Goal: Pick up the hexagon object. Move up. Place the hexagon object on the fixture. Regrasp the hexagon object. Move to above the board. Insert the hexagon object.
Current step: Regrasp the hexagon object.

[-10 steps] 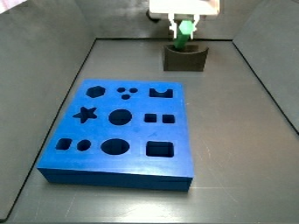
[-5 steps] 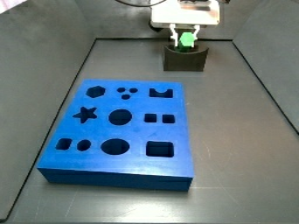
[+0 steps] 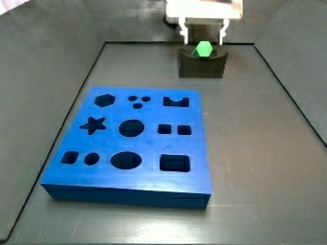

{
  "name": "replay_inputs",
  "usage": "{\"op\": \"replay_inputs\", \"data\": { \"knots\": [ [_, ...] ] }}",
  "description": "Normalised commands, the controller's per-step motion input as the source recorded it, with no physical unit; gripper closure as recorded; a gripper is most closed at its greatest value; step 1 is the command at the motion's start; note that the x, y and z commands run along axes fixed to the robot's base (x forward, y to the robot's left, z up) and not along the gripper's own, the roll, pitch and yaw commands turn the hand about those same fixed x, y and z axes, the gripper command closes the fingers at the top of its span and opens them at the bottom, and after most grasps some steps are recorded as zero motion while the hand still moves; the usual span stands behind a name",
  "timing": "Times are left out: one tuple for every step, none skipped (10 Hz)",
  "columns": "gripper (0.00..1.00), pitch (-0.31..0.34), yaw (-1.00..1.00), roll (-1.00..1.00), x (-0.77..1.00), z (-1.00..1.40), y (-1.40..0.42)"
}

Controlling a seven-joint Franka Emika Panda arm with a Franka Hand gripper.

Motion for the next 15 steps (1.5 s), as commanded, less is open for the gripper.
{"op": "replay_inputs", "data": {
  "knots": [
    [0.0,0.019,0.07,0.0,-0.04,1.0,0.0],
    [0.0,0.049,0.05,0.02,-0.04,1.0,0.0],
    [0.0,0.064,0.04,0.02,-0.04,0.91,0.0],
    [0.0,0.09,0.02,0.03,-0.03,0.68,0.01],
    [0.0,0.108,0.0,0.04,-0.03,0.44,0.01],
    [0.0,0.116,-0.01,0.04,-0.02,0.26,0.01],
    [0.0,0.064,0.01,1.0,-0.08,0.7,-1.0],
    [0.0,0.061,0.01,1.0,-0.08,0.67,-1.0],
    [0.0,0.051,0.01,1.0,-0.1,0.63,-1.0],
    [0.0,0.042,0.01,1.0,-0.13,0.53,-0.98],
    [0.0,0.036,0.01,1.0,-0.11,0.26,-0.79],
    [0.0,0.034,0.01,1.0,-0.06,0.1,-0.64],
    [0.0,0.033,0.01,1.0,-0.03,0.03,-0.46],
    [0.0,0.031,0.01,1.0,-0.03,0.02,-0.2],
    [0.0,0.028,0.01,1.0,-0.03,0.02,-0.02]
  ]
}}
